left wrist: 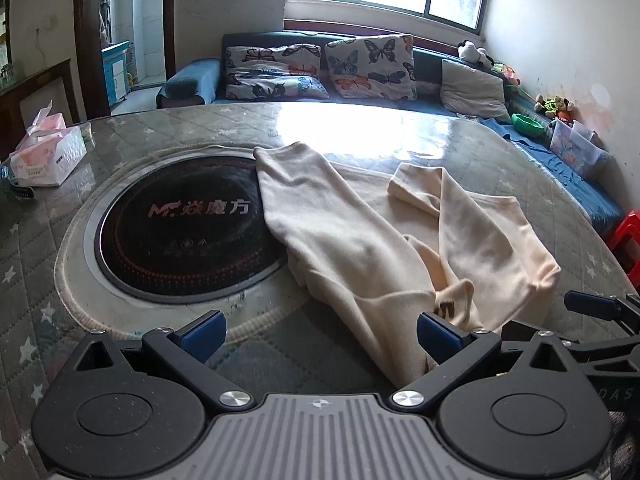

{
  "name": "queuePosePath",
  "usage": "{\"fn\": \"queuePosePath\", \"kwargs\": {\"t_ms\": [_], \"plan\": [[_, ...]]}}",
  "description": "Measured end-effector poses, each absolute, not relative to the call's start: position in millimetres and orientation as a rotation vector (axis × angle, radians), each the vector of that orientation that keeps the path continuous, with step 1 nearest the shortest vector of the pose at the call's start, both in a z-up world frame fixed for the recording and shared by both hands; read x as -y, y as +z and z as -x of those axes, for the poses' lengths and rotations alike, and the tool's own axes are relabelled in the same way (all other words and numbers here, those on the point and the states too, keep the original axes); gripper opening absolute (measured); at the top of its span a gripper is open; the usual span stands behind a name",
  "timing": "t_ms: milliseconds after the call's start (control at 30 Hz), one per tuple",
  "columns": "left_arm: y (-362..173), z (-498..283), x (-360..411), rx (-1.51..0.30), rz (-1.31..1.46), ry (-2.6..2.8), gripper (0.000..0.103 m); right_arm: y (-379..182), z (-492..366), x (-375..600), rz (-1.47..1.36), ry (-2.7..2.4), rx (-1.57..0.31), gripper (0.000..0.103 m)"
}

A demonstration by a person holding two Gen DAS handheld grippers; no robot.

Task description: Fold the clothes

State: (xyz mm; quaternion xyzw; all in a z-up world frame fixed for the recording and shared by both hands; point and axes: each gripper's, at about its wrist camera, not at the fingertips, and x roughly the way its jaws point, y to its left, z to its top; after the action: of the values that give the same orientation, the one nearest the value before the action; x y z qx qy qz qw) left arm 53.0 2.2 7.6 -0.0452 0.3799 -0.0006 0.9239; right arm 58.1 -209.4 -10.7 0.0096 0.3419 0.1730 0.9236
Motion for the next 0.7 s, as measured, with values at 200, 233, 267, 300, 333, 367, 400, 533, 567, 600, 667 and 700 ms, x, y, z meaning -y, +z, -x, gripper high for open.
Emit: {"fn": "queuePosePath", "kwargs": {"t_ms": [200, 233, 267, 300, 333, 367, 400, 533, 567, 600, 667, 700], "plan": [[8.5, -66.1, 2.8, -0.778, 0.078, -0.010, 0.103, -9.7, -71.6, 208.5, -0.011, 0.352, -0.702, 0.103], [8.3, -69.1, 3.7, -0.779, 0.072, -0.012, 0.103, -8.9, -75.6, 208.0, -0.003, 0.351, -0.701, 0.103], [8.0, -72.2, 4.7, -0.779, 0.066, -0.014, 0.103, -8.1, -79.5, 207.5, 0.006, 0.349, -0.701, 0.103], [7.7, -75.4, 5.5, -0.779, 0.057, -0.014, 0.103, -7.3, -83.4, 207.1, 0.015, 0.347, -0.700, 0.103], [7.3, -78.8, 6.2, -0.779, 0.046, -0.012, 0.103, -6.5, -87.3, 206.6, 0.024, 0.345, -0.699, 0.103], [7.2, -82.0, 6.7, -0.778, 0.036, -0.009, 0.103, -5.7, -91.2, 206.1, 0.033, 0.343, -0.699, 0.103], [7.2, -85.0, 6.8, -0.776, 0.028, -0.007, 0.103, -4.6, -97.3, 205.8, 0.038, 0.340, -0.698, 0.103], [7.8, -99.5, 3.9, -0.777, 0.017, 0.006, 0.103, -0.1, -122.6, 204.5, 0.058, 0.327, -0.695, 0.103], [7.5, -102.8, 3.2, -0.779, 0.014, 0.009, 0.103, 0.5, -129.4, 203.6, 0.058, 0.328, -0.697, 0.102], [7.1, -106.3, 2.7, -0.781, 0.009, 0.013, 0.103, 0.6, -133.2, 203.0, 0.058, 0.330, -0.698, 0.102], [6.1, -112.8, 2.1, -0.786, 0.002, 0.019, 0.103, 0.5, -145.9, 199.6, 0.069, 0.333, -0.702, 0.101], [5.4, -115.8, 1.7, -0.788, 0.001, 0.020, 0.103, 0.1, -150.9, 197.8, 0.074, 0.333, -0.702, 0.100]]}}
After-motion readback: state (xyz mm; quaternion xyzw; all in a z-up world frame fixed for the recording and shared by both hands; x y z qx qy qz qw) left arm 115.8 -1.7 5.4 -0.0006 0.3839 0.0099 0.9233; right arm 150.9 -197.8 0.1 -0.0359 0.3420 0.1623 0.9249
